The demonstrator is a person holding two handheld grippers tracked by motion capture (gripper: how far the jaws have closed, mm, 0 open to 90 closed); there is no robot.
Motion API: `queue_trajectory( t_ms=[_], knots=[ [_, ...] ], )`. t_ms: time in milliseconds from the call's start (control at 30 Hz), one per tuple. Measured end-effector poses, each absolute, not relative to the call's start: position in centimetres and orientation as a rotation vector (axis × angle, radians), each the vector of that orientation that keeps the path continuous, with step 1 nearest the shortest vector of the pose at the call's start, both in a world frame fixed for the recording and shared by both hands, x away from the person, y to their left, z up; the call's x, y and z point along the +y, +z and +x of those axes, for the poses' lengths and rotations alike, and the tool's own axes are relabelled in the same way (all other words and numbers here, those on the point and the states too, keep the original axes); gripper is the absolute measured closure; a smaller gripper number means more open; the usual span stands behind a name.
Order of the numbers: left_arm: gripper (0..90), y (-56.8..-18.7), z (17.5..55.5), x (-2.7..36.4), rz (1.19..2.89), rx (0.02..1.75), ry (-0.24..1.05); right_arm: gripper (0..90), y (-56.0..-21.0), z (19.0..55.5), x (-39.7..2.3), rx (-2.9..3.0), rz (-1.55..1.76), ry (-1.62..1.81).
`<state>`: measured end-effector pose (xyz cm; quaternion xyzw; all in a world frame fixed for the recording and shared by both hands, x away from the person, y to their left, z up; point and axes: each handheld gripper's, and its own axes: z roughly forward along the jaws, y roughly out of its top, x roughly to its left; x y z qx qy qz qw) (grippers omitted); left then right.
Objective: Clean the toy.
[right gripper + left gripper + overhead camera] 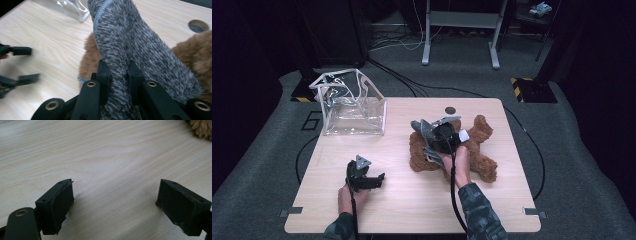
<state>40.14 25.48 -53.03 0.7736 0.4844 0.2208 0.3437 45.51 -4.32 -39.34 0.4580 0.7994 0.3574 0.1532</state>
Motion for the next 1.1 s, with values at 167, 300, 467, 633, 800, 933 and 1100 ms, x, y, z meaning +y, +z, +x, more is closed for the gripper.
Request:
queue_trajectory(
  t_ms=[167, 300, 467, 633, 800, 933, 1100],
  knots=[
    [13.5, -53.0, 40.1, 25.5, 2.01, 1.261, 0.576, 76.7, -39.7, 43.3, -4.1, 2.32, 1.29, 1.031],
    [13.5, -53.0, 40.1, 25.6, 2.02, 1.259, 0.569, 76.7, -41.1, 42.2, -4.0, 2.366, 1.287, 1.024],
    [13.5, -53.0, 40.1, 25.6, 2.021, 1.259, 0.569, 76.7, -42.9, 41.2, -3.5, 2.444, 1.27, 0.997],
    [13.5, -53.0, 40.1, 25.6, 2.021, 1.259, 0.568, 76.6, -45.4, 41.1, -3.0, 2.506, 1.311, 0.954],
    [13.5, -53.0, 40.1, 25.6, 2.019, 1.259, 0.569, 76.5, -47.8, 41.2, -2.7, 2.56, 1.375, 0.902],
    [13.5, -53.0, 40.1, 25.6, 2.022, 1.262, 0.566, 76.4, -48.6, 41.3, -3.3, 2.58, 1.395, 0.909],
    [13.5, -52.9, 40.1, 25.6, 2.023, 1.26, 0.562, 76.2, -46.5, 40.8, -4.1, 2.558, 1.362, 0.996]
  ],
)
